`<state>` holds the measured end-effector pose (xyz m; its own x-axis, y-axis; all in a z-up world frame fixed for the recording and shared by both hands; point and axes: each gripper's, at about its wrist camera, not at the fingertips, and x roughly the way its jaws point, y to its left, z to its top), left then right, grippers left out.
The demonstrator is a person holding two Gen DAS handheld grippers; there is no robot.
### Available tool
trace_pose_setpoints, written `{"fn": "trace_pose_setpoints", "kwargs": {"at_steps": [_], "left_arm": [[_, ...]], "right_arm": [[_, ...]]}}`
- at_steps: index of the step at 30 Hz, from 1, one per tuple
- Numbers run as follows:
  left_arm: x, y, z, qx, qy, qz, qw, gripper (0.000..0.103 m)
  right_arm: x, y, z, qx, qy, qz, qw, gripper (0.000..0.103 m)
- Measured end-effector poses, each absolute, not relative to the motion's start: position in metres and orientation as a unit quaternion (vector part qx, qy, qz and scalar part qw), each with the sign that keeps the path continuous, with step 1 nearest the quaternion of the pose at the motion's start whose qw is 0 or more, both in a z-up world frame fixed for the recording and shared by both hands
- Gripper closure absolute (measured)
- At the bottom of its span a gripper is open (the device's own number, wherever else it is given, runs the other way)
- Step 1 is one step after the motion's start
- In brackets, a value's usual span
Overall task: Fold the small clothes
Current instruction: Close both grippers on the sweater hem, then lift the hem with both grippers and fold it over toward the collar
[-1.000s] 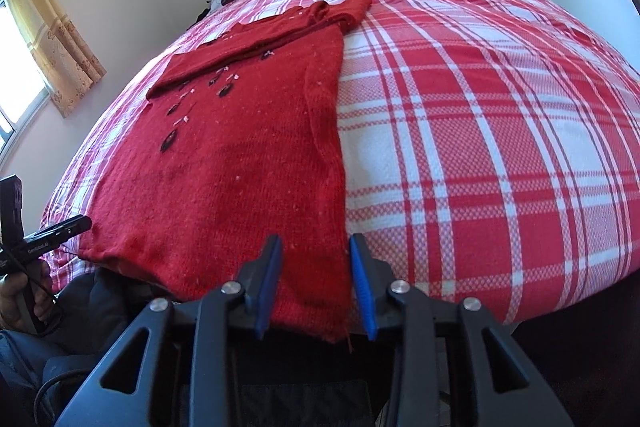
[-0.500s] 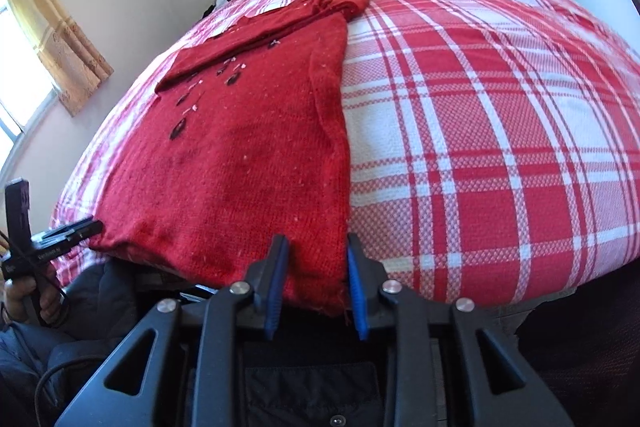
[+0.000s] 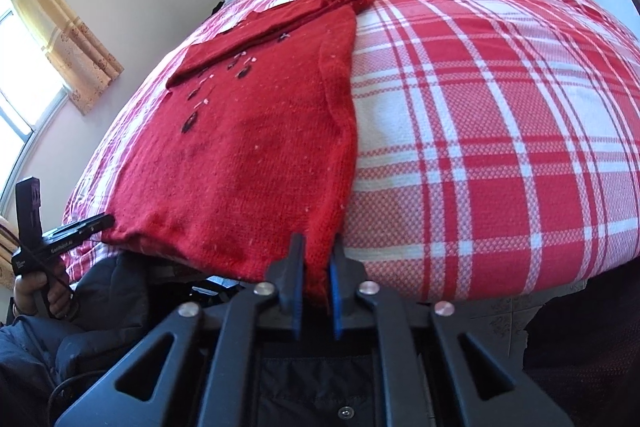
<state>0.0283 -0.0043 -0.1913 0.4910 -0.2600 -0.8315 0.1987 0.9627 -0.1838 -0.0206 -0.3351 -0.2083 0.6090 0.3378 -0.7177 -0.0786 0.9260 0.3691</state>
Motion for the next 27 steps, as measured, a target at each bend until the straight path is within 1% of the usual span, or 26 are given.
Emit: {"fn": "trace_pose_setpoints", "kwargs": {"at_steps": [9, 27], "left_arm": [[0.03, 0.014, -0.155, -0.08, 0.429, -0.163, 0.885, 0.097], [0.086, 0.033, -0.11, -0.141, 0.383, -0.183, 0.894, 0.097]], "right_arm": [[-0.028, -0.347, -0.179, 0.185, 0.373, 0.145, 0.897, 0.092], [0.014, -0.357, -0.111, 0.183, 0.299, 0.152, 0.924, 0.092]]}}
